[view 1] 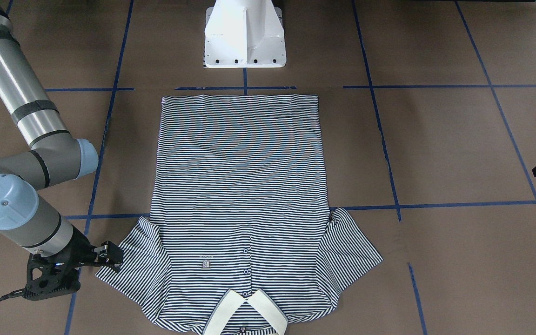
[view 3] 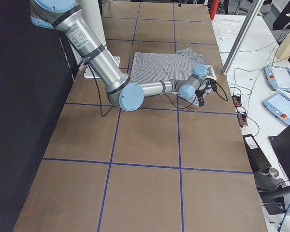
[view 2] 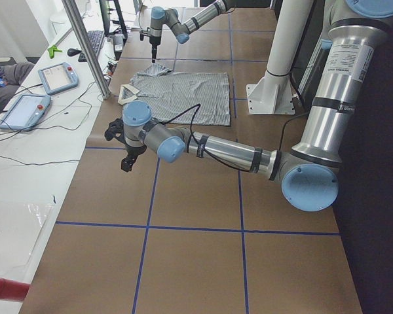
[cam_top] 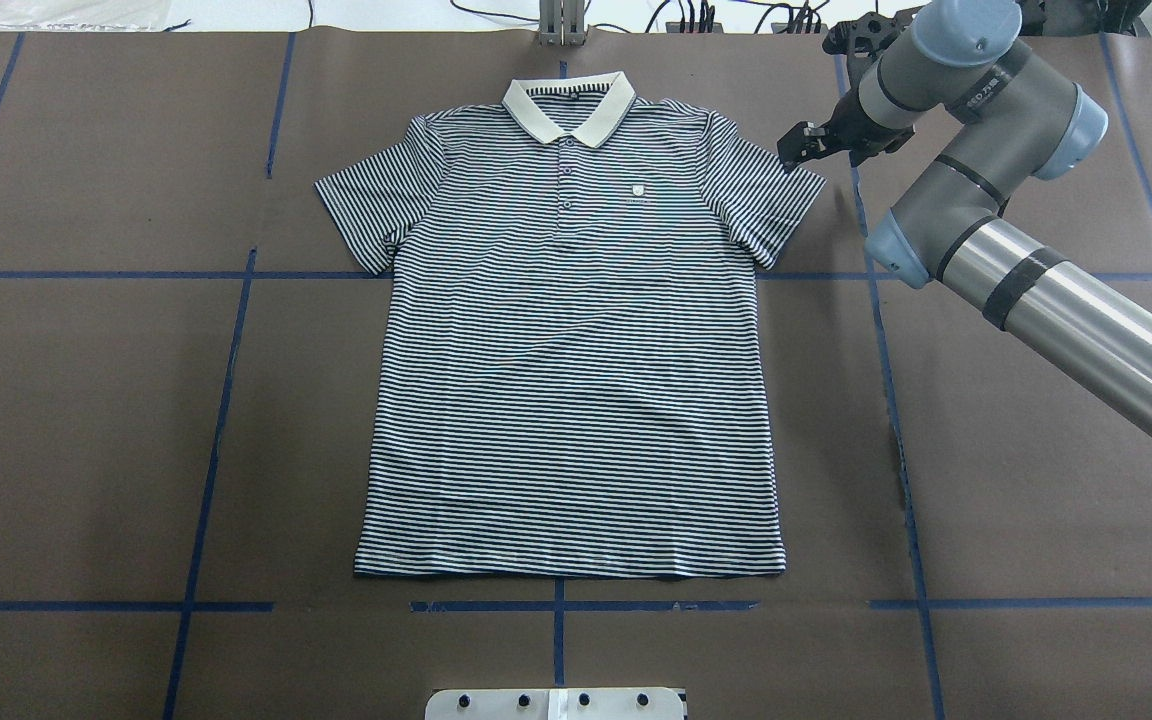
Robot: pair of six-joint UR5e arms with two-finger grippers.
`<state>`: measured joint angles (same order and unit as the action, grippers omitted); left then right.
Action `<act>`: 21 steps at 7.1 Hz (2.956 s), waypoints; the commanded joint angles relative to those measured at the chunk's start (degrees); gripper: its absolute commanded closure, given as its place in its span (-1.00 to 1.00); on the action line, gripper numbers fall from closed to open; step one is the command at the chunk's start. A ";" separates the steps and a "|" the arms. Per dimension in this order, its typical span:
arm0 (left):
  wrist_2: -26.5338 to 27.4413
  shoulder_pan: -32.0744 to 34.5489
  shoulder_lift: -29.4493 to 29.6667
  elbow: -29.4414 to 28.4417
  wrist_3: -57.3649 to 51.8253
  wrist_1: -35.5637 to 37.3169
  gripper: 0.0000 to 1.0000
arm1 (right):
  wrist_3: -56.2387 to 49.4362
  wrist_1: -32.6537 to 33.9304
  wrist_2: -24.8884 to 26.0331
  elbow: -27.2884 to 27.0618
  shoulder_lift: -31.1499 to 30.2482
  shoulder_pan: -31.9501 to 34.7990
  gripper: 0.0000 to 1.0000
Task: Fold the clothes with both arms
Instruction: 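Move the right gripper over the shirt near the collar and sleeve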
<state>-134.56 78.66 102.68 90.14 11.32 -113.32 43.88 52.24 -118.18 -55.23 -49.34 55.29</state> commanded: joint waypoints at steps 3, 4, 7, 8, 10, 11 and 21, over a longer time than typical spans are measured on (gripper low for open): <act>0.00 0.00 0.15 0.65 0.45 -0.06 -1.00 | -0.02 0.06 0.14 2.66 0.56 -0.80 -0.76; 0.00 0.00 0.06 0.74 0.46 -0.06 -1.00 | 0.06 0.06 0.14 2.93 0.56 -0.89 -0.69; -0.09 0.18 0.06 0.92 0.46 -0.06 -1.00 | -0.02 0.14 0.14 3.63 1.09 -1.24 0.32; -0.09 0.18 0.15 0.92 0.46 -0.06 -1.00 | -0.20 0.32 0.05 3.64 1.44 -1.24 0.77; -0.18 0.17 0.32 0.83 0.46 -0.06 -1.00 | -0.11 0.41 0.05 3.64 1.97 -1.15 1.00; -0.18 0.18 0.50 0.92 0.89 0.03 -1.00 | 0.06 0.50 -0.12 3.29 2.84 -1.15 1.00; -0.18 0.18 1.64 0.83 3.51 -0.06 -1.00 | 7.01 7.79 10.24 -2.96 11.11 -10.64 -0.98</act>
<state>-134.74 78.84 103.86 90.88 13.27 -113.32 50.98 60.13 -108.93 -58.95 -38.50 44.70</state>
